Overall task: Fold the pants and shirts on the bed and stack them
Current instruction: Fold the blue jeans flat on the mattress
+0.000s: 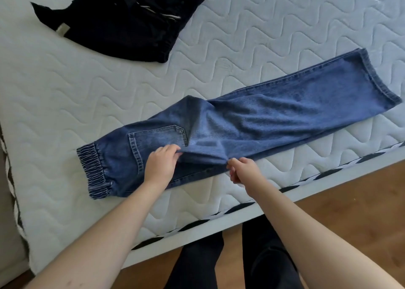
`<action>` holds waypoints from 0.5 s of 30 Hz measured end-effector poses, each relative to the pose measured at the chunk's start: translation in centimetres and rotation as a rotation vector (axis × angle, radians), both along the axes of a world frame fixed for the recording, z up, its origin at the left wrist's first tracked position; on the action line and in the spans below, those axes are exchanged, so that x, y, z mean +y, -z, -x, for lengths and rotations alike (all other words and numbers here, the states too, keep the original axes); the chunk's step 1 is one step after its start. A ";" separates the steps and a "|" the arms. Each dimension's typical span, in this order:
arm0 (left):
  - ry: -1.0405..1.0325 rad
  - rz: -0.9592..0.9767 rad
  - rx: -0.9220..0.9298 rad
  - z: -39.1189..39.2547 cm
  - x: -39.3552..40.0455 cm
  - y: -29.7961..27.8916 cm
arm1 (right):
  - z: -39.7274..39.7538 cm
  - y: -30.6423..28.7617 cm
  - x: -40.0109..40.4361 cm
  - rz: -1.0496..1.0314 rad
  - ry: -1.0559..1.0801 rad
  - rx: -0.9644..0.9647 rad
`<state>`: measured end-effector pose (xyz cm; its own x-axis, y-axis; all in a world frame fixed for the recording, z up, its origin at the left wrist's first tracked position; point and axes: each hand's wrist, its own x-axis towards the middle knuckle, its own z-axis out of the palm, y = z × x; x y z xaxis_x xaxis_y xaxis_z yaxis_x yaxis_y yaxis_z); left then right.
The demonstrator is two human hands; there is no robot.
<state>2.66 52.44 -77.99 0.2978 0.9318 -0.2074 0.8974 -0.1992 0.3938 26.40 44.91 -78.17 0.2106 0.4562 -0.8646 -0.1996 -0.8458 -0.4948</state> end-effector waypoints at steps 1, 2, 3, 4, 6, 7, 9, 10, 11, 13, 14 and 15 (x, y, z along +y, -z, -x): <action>0.054 -0.038 0.046 0.1 -0.3 0.2 | 0.0 0.2 -0.6 0.029 0.020 0.007; 0.109 -0.066 0.108 0.3 -0.8 0.4 | 0.1 0.4 -1.1 0.060 0.038 0.002; 0.163 -0.076 0.174 0.5 -1.4 0.5 | 0.1 0.6 -1.6 0.092 0.051 -0.012; 0.214 -0.078 0.230 0.8 -2.1 0.7 | 0.2 0.9 -2.1 0.119 0.063 -0.029; 0.285 -0.078 0.295 2.0 -3.5 1.2 | 0.5 1.5 -2.8 0.144 0.081 -0.070; 0.300 -0.081 0.314 2.9 -4.2 1.6 | 0.7 1.6 -3.0 0.131 0.093 -0.083; 0.285 -0.094 0.354 4.8 -5.4 2.1 | 1.5 1.9 -3.4 0.054 0.120 -0.068; 0.261 -0.096 0.367 5.8 -6.0 2.3 | 2.1 2.0 -3.6 0.012 0.123 -0.042; 0.233 -0.095 0.365 6.8 -6.5 2.4 | 2.8 2.0 -3.8 -0.024 0.115 0.002; 0.166 -0.086 0.343 8.6 -7.3 2.4 | 4.3 2.0 -4.0 -0.070 0.049 0.108; 0.121 -0.080 0.332 9.3 -7.5 2.3 | 5.2 2.0 -4.0 -0.086 0.002 0.153; 0.070 -0.068 0.322 10.1 -7.7 2.3 | 6.0 2.0 -3.8 -0.099 -0.035 0.188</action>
<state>-7.42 44.75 -80.25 0.2906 0.9264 -0.2396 0.9569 -0.2806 0.0756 20.41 41.07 -80.19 0.0322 0.5451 -0.8377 -0.2676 -0.8029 -0.5327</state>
